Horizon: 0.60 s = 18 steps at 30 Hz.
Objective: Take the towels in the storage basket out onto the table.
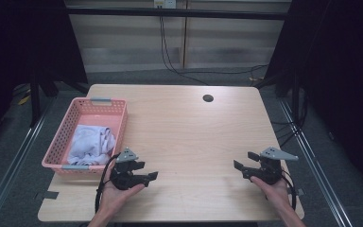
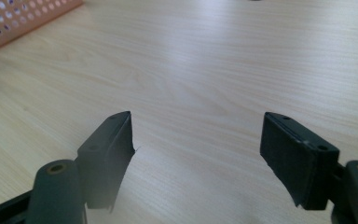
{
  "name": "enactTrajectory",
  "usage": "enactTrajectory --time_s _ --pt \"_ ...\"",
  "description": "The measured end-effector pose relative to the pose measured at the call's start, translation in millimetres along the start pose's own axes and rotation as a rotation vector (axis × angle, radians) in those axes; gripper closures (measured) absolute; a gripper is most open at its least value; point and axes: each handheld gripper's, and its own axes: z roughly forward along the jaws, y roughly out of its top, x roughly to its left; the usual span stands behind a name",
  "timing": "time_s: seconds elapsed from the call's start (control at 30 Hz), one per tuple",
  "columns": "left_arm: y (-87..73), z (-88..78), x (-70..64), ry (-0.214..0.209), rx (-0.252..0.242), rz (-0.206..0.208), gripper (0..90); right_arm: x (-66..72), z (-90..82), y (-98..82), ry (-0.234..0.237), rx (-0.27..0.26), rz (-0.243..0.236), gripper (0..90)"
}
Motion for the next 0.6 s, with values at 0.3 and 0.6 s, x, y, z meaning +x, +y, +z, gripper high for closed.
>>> enactTrajectory --time_s 0.3,0.6 --pt "3.0 -12.2 -0.8 0.020 -0.058 0.046 32.1 -0.8 -9.5 -1.3 0.007 0.007 0.012 23.4" --pt "11.2 -40.5 7.0 0.006 -0.098 0.038 28.3 5.3 -10.5 -1.4 0.020 0.023 -0.004 22.4"
